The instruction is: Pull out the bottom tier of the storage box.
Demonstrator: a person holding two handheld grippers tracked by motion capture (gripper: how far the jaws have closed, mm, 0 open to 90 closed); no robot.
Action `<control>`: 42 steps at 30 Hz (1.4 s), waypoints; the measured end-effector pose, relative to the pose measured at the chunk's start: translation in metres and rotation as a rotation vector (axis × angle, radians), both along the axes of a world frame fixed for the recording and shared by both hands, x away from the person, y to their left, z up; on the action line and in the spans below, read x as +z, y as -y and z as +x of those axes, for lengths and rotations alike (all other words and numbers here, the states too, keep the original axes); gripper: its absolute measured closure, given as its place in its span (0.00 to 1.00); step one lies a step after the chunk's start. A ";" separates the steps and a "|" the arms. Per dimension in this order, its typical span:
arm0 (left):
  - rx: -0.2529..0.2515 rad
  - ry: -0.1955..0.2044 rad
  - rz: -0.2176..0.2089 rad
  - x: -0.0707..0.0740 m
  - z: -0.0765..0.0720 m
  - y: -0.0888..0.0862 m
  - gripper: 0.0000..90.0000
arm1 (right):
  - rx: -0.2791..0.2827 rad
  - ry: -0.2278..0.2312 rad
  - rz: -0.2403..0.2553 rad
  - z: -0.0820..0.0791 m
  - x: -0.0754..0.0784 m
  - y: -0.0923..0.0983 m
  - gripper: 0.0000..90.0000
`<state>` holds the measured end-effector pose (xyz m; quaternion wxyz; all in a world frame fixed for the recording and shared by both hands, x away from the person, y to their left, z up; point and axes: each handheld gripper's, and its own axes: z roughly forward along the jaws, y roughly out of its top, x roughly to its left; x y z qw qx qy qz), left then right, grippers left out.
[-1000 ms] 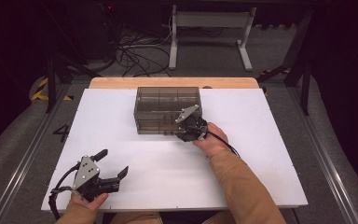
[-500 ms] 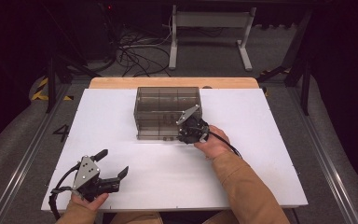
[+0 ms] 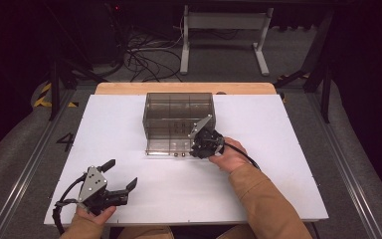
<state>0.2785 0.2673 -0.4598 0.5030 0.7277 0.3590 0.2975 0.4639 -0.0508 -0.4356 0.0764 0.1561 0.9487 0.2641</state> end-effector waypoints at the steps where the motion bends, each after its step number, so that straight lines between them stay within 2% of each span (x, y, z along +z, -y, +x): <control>1: 0.000 0.000 -0.001 0.000 0.000 0.000 0.11 | 0.000 0.000 0.000 0.000 0.000 0.000 0.82; 31: -0.004 0.002 0.001 0.001 0.001 0.001 0.11 | 0.062 -0.036 0.007 -0.022 -0.001 0.004 0.80; 38: -0.009 0.002 -0.001 0.001 0.003 0.002 0.11 | 0.061 -0.023 0.013 -0.024 0.000 0.004 0.77; 40: -0.010 0.001 0.002 0.001 0.003 0.002 0.11 | 0.048 -0.001 0.047 -0.025 0.003 0.006 0.72; 41: -0.010 0.001 0.002 0.001 0.003 0.002 0.11 | 0.048 -0.001 0.047 -0.025 0.003 0.006 0.72; 42: -0.010 0.000 -0.002 0.001 0.004 0.003 0.11 | 0.039 0.021 0.065 -0.027 0.008 0.008 0.70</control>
